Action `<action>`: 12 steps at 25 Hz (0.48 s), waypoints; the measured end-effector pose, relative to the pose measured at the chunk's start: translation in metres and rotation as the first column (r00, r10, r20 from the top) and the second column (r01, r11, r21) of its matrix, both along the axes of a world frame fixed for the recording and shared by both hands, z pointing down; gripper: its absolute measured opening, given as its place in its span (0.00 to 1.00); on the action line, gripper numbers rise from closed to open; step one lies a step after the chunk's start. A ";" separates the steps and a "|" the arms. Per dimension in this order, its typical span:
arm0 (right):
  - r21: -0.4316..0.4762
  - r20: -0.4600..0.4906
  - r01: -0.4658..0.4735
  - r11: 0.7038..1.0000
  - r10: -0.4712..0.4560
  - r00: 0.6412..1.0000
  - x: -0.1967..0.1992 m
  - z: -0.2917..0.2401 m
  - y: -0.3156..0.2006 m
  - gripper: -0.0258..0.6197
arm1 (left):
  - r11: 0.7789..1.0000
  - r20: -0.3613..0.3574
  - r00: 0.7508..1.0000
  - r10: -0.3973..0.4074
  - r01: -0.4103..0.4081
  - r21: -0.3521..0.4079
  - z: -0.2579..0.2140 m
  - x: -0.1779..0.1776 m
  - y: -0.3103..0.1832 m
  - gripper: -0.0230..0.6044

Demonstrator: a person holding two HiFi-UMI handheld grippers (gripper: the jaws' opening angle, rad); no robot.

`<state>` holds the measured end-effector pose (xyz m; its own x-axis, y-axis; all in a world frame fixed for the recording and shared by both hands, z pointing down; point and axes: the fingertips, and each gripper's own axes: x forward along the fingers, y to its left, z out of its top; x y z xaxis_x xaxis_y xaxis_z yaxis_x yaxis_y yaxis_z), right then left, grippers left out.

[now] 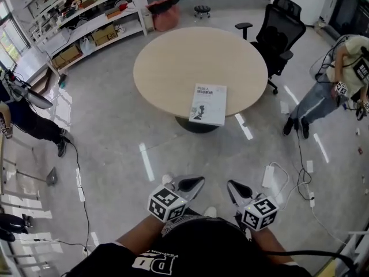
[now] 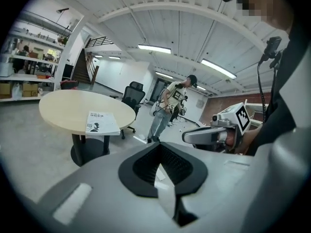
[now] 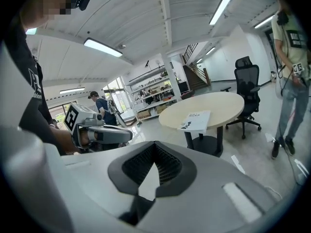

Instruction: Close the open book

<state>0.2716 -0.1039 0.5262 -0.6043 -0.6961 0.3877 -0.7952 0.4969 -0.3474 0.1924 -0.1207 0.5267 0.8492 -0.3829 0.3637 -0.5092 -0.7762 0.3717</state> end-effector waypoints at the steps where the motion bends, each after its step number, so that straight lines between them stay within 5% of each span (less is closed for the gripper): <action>1: 0.001 0.008 0.006 1.000 -0.006 1.000 0.001 -0.001 0.007 0.05 | 1.000 0.006 1.000 -0.005 0.005 0.004 -0.001 0.000 0.010 0.05; 12: 0.045 0.059 -0.029 0.999 0.026 0.998 -0.046 -0.021 0.026 0.05 | 0.999 -0.033 0.999 0.041 -0.041 0.017 -0.019 -0.030 0.039 0.05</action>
<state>0.2254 -0.0779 0.5054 -0.6053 -0.7288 0.3201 -0.7879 0.4916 -0.3708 0.1628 -0.0815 0.5079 0.8757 -0.3532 0.3291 -0.4645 -0.8022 0.3751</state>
